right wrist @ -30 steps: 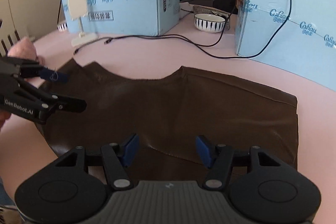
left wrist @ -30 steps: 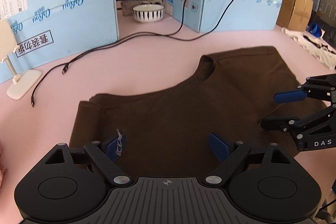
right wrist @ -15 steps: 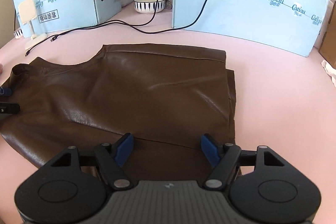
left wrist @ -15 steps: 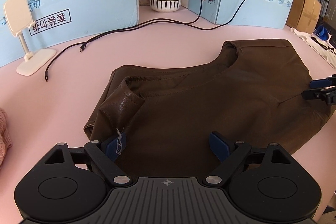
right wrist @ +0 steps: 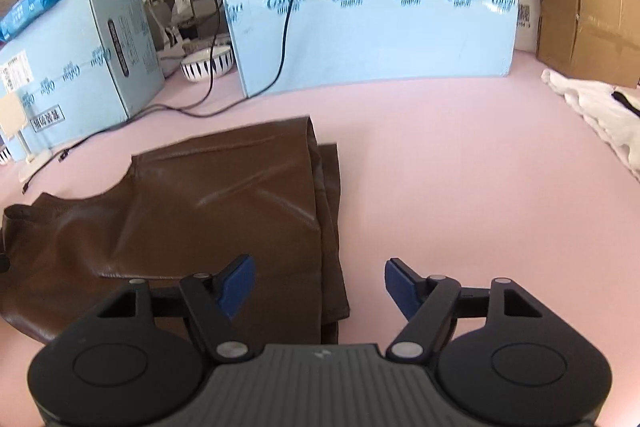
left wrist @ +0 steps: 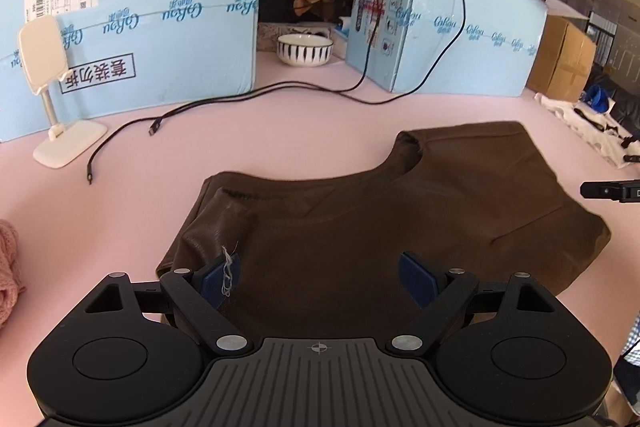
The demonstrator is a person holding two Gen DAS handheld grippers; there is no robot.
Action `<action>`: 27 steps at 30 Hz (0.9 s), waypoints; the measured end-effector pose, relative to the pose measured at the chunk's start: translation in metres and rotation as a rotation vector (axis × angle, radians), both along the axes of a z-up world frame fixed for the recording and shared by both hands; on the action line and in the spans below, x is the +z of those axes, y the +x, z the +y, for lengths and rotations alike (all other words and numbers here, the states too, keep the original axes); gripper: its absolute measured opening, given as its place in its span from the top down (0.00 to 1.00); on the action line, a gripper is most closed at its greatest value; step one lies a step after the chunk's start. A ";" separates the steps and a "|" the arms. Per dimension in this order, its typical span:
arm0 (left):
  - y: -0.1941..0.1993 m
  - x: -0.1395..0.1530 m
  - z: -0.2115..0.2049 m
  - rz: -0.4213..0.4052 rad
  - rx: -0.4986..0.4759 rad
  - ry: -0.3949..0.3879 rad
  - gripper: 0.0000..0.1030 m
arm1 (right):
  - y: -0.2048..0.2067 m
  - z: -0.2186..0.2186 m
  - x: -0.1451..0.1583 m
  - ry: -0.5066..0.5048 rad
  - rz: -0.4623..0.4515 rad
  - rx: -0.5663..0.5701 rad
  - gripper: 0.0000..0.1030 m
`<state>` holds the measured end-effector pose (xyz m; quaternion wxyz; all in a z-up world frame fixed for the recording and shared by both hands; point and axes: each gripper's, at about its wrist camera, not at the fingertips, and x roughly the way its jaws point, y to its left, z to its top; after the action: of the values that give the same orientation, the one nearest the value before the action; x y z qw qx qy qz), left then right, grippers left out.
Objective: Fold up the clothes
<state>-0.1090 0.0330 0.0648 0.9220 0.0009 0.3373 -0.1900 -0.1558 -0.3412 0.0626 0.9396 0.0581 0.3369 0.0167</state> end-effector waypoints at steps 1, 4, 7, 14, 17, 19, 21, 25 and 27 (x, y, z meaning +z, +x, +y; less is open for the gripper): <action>0.004 0.001 -0.009 -0.009 -0.016 -0.003 0.14 | 0.002 0.008 0.005 0.022 -0.009 0.049 0.26; 0.013 -0.006 -0.030 -0.005 -0.048 -0.003 0.14 | 0.015 0.035 0.008 0.096 0.025 0.178 0.26; 0.020 -0.020 -0.040 0.022 -0.055 0.041 0.14 | 0.029 0.074 -0.006 0.070 0.103 0.283 0.26; 0.023 -0.031 -0.004 0.049 0.056 0.039 0.14 | 0.022 0.042 -0.016 0.211 0.140 0.119 0.32; 0.020 -0.021 -0.002 0.041 0.039 -0.032 0.14 | -0.007 0.000 -0.004 0.340 0.098 0.019 0.27; 0.018 -0.017 -0.013 0.033 -0.007 -0.064 0.14 | -0.023 -0.026 -0.010 0.485 0.139 -0.062 0.26; 0.016 -0.014 -0.032 0.017 -0.064 -0.070 0.14 | -0.040 -0.050 -0.016 0.631 0.182 -0.142 0.25; 0.022 -0.014 -0.070 0.010 -0.170 -0.067 0.14 | -0.065 -0.058 -0.044 0.784 0.245 -0.239 0.27; 0.029 -0.019 -0.085 0.043 -0.195 -0.089 0.14 | -0.072 -0.056 -0.052 0.827 0.170 -0.300 0.28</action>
<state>-0.0795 -0.0522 0.0453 0.8910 -0.0114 0.3463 -0.2935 -0.2277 -0.3968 0.0103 0.7984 0.4782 0.3659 0.0090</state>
